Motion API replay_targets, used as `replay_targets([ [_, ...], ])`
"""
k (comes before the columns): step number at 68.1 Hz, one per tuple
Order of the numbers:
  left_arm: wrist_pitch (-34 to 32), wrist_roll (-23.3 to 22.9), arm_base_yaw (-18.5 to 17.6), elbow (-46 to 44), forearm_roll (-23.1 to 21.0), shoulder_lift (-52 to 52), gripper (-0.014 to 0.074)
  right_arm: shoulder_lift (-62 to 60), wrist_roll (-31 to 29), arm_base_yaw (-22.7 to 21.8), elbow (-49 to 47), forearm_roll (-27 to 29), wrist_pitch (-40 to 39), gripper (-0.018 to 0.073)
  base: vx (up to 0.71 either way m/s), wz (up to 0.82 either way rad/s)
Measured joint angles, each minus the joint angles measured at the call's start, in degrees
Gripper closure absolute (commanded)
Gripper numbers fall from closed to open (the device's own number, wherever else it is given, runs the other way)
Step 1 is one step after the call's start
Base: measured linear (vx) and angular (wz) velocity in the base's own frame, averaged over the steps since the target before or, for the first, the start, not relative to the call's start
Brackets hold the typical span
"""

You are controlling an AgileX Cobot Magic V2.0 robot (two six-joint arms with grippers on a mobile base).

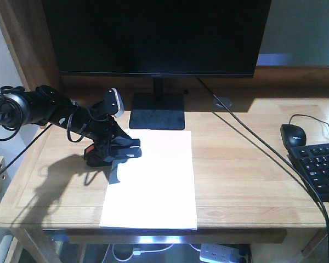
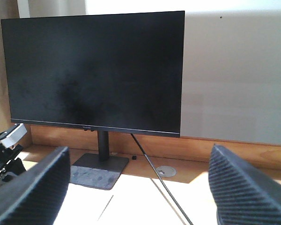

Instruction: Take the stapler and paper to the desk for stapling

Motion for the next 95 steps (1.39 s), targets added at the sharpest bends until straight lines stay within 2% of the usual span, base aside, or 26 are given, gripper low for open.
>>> replay_targets([
  [76, -0.35, -1.87, -0.23, -0.06, 0.61, -0.1, 0.0603, 0.0, 0.0, 0.0, 0.0, 0.0, 0.0, -0.0018, 0.0, 0.0],
  [85, -0.47, -4.93, -0.3, -0.06, 1.11, -0.48, 0.0603, 0.0, 0.0, 0.0, 0.0, 0.0, 0.0, -0.0018, 0.0, 0.0],
  [95, -0.63, -9.53, -0.58, 0.1, 7.02, -3.12, 0.0603, 0.0, 0.0, 0.0, 0.0, 0.0, 0.0, -0.0018, 0.0, 0.0],
])
